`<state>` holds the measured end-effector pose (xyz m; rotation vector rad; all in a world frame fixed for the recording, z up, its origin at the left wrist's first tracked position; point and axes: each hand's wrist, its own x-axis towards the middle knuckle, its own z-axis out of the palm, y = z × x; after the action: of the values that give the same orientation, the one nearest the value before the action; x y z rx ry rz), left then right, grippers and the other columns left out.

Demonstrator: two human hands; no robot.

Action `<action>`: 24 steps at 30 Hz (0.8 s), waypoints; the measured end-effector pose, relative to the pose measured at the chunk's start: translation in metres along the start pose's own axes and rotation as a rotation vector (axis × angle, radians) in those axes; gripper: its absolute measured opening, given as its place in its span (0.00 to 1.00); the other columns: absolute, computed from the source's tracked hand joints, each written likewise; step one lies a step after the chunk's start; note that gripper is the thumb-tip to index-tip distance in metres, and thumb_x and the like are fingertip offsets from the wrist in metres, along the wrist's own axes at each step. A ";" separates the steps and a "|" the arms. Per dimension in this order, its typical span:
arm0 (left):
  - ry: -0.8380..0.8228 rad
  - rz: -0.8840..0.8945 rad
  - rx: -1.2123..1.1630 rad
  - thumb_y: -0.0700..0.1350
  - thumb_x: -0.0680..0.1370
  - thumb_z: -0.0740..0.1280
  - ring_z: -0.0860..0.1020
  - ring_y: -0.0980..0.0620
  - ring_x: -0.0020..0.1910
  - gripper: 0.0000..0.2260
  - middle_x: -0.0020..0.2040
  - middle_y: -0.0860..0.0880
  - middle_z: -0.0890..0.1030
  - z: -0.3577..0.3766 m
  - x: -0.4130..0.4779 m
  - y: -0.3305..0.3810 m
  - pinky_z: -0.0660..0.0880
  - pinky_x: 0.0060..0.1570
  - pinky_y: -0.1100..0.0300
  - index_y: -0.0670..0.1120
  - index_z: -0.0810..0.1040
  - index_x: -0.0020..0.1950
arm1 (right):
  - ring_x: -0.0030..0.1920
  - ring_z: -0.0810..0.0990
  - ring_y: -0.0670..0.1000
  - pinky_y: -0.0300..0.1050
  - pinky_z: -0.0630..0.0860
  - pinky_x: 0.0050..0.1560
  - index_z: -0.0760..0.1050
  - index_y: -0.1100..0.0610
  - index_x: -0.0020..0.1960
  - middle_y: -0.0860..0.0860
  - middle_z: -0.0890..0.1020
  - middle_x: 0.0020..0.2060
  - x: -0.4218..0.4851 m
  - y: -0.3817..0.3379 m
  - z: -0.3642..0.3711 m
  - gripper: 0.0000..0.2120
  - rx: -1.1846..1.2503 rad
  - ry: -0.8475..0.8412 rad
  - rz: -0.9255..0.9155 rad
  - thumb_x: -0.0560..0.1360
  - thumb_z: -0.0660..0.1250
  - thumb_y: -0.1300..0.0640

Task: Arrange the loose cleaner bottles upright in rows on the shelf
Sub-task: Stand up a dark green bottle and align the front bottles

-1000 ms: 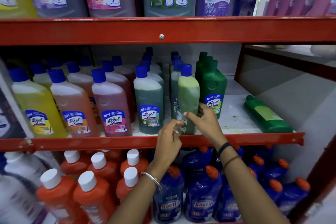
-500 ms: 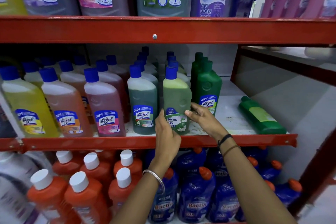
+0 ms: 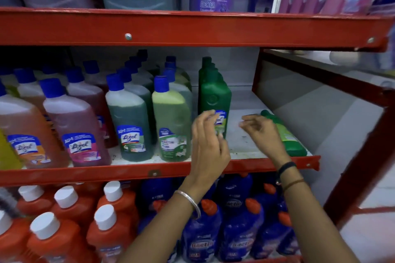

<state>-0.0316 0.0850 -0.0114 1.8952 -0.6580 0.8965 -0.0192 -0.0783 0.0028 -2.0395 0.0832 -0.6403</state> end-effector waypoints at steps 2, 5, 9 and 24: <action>-0.140 -0.046 -0.060 0.35 0.72 0.59 0.69 0.48 0.61 0.17 0.60 0.43 0.72 0.031 0.007 0.009 0.67 0.64 0.55 0.42 0.68 0.61 | 0.49 0.80 0.53 0.36 0.72 0.49 0.79 0.64 0.54 0.58 0.83 0.51 0.010 0.015 -0.029 0.11 -0.195 0.079 0.051 0.74 0.66 0.60; -0.298 -0.336 -0.213 0.35 0.72 0.58 0.75 0.44 0.56 0.13 0.55 0.41 0.76 0.080 0.018 0.012 0.73 0.56 0.52 0.40 0.70 0.56 | 0.56 0.77 0.64 0.50 0.71 0.58 0.76 0.65 0.56 0.65 0.80 0.57 0.022 0.034 -0.057 0.18 -0.549 0.056 0.247 0.78 0.56 0.53; -0.527 -0.671 -0.253 0.38 0.76 0.57 0.75 0.36 0.57 0.12 0.58 0.34 0.76 0.132 0.037 0.025 0.75 0.54 0.49 0.36 0.67 0.57 | 0.63 0.73 0.64 0.51 0.68 0.62 0.70 0.67 0.63 0.67 0.73 0.64 0.034 0.055 -0.067 0.22 -0.632 -0.096 0.478 0.80 0.52 0.52; -0.319 -0.976 -0.481 0.42 0.65 0.64 0.82 0.41 0.45 0.07 0.46 0.43 0.84 0.141 0.031 0.010 0.80 0.50 0.44 0.50 0.77 0.41 | 0.43 0.81 0.59 0.51 0.81 0.48 0.76 0.67 0.50 0.63 0.82 0.45 0.025 0.057 -0.045 0.11 0.323 0.056 0.400 0.76 0.64 0.58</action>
<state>0.0239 -0.0478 -0.0265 1.6183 -0.0482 -0.1802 -0.0083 -0.1517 -0.0155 -1.6310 0.3854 -0.4257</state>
